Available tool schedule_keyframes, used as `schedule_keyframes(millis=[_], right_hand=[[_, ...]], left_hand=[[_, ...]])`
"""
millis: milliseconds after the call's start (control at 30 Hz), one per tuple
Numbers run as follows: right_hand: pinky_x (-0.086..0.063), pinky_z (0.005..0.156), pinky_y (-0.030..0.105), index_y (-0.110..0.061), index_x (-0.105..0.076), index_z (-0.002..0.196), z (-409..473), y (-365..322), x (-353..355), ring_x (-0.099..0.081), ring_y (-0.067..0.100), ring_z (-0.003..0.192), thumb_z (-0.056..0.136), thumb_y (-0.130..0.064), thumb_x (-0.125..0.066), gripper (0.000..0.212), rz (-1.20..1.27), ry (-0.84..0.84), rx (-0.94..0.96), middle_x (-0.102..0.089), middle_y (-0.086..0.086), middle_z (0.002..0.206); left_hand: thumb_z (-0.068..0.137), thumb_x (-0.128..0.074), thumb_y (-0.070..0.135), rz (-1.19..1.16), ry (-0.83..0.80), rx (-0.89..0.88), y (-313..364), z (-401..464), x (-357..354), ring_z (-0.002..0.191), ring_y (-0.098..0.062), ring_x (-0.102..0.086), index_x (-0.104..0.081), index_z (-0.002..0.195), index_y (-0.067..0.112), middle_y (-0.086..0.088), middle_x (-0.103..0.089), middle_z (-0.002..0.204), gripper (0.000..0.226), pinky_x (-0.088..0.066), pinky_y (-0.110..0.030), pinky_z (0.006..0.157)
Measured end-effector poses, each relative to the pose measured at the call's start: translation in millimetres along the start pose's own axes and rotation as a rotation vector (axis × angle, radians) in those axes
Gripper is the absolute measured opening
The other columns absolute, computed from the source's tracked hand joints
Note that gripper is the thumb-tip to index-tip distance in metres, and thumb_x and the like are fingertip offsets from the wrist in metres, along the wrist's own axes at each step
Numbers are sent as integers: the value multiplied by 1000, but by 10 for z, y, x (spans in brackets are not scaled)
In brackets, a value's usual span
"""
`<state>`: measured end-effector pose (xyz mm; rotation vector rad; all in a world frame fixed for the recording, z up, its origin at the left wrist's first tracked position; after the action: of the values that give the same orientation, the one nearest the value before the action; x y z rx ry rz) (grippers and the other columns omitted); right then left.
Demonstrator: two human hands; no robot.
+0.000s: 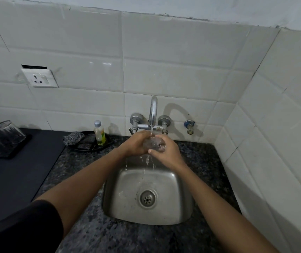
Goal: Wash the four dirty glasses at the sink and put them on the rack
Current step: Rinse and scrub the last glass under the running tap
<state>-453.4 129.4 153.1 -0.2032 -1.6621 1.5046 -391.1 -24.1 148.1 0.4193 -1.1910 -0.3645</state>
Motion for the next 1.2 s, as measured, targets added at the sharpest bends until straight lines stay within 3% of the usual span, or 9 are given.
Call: schedule_keyframes(millis=[167,267,367,567,633,767,933,1100,1200], right_hand=[[-64,88,44,-18,-61,129,9,89,-116,-74,19,100,89,-50,-78,54,458,-167,-340,-70,9,124],[-65,82,44,-19,-62,123,44,44,-27,-74,18,89,87,-46,-81,49,136,-50,-182,-72,3,114],[-58,92,32,-27,-62,130,58,17,-20,-64,11,108,79,-34,-87,57,-181,21,155,-60,-11,123],[-65,82,39,-20,-57,131,50,131,-74,-77,18,89,82,-70,-74,72,196,-129,-362,-65,1,121],[-65,80,39,-18,-59,125,67,64,-30,-77,17,83,86,-54,-78,56,90,-97,-260,-67,0,115],[-60,93,33,-22,-61,134,93,-118,-20,-65,10,111,83,-26,-85,57,-126,-48,141,-64,-4,128],[-65,82,38,-22,-59,127,93,-73,-49,-73,15,95,90,-56,-74,53,108,-76,-262,-67,-1,116],[-60,87,33,-24,-62,130,80,-189,-28,-66,12,102,82,-36,-83,54,-240,-8,159,-66,-6,120],[-61,90,34,-25,-58,130,63,-112,6,-68,10,102,84,-48,-83,57,-51,-30,-40,-66,-8,117]], left_hand=[[78,-73,29,42,-43,7,-52,-12,25,98,-17,-62,-63,116,14,0,-66,107,42,-55,-38,85],[77,-81,25,27,-43,-10,-16,2,-17,102,-18,-62,-63,121,11,-4,-67,113,50,-51,-29,89],[75,-76,33,29,-75,27,-3,54,-25,99,-22,-64,-65,115,7,-8,-69,110,49,-54,-37,88],[73,-82,16,-13,3,39,-43,-36,-50,92,-13,-62,-65,109,13,1,-68,102,40,-50,-22,81],[72,-83,17,-50,51,73,-19,-30,-59,87,-12,-60,-62,106,15,3,-65,99,40,-46,-20,76],[70,-78,26,-50,64,126,-85,-8,-35,88,-20,-63,-61,106,13,-2,-66,101,42,-54,-36,76],[74,-82,16,-31,100,61,1,-1,-3,80,-18,-56,-55,92,18,-1,-62,92,32,-48,-31,68],[70,-83,24,-67,58,108,-71,-5,-43,90,-19,-60,-62,105,12,-2,-64,102,42,-54,-35,79],[71,-87,26,-65,79,107,-45,4,-16,86,-15,-60,-65,104,12,3,-65,100,42,-52,-28,75]])
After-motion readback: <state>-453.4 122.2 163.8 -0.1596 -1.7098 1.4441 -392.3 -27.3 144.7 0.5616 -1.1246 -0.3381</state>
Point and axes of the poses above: each hand's wrist, its own z-axis towards the middle knuckle, its own x-axis out of the back of the hand, y = z × x, the point moved 5 cm from there along z, towards the middle knuckle
